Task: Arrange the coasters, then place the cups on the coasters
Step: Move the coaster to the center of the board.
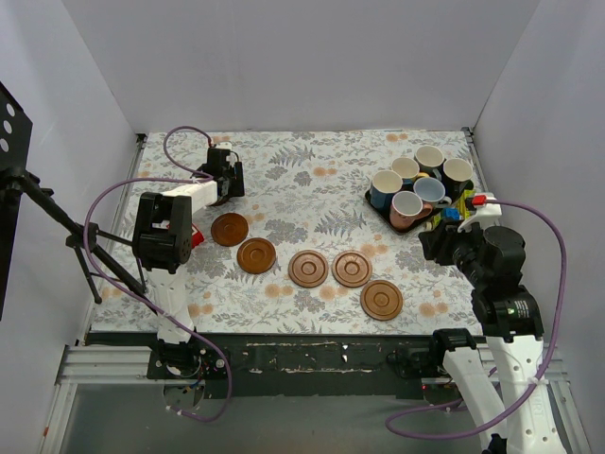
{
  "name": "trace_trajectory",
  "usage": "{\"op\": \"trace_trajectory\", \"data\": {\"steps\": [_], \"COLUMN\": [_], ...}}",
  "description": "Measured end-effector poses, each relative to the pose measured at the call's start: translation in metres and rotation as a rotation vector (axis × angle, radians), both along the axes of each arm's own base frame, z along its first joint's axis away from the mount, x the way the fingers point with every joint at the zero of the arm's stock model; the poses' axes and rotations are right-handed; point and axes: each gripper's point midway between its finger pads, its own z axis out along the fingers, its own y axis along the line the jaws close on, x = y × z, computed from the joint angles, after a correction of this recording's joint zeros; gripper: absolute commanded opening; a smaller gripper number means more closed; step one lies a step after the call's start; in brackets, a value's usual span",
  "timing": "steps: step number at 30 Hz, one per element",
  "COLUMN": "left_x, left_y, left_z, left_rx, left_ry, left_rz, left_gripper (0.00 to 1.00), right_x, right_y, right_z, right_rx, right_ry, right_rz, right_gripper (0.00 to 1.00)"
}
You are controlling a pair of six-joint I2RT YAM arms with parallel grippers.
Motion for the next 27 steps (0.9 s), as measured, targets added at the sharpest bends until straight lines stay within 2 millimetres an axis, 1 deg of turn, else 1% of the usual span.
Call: {"op": "trace_trajectory", "data": {"steps": [7,14,24,27], "left_x": [0.0,0.001,0.0,-0.001], "left_y": [-0.001,-0.003,-0.006,-0.013], "left_z": [0.0,0.001,0.001,0.001], "left_rx": [-0.003,-0.015,-0.02,-0.023], "left_ry": [0.0,-0.003,0.0,0.0], "left_rz": [-0.002,-0.01,-0.018,-0.032], "left_gripper": [0.66,0.67,0.64,0.64], "right_x": [0.003,0.003,0.002,0.002], "right_y": [-0.003,-0.002,-0.002,-0.002], "right_z": [-0.009,-0.009,-0.009,-0.008], "right_rx": [-0.027,-0.025,-0.025,-0.024], "right_ry": [0.034,0.035,0.034,0.032], "right_rz": [-0.004,-0.002,0.0,0.0], "right_gripper": [0.54,0.54,0.54,0.54]}}
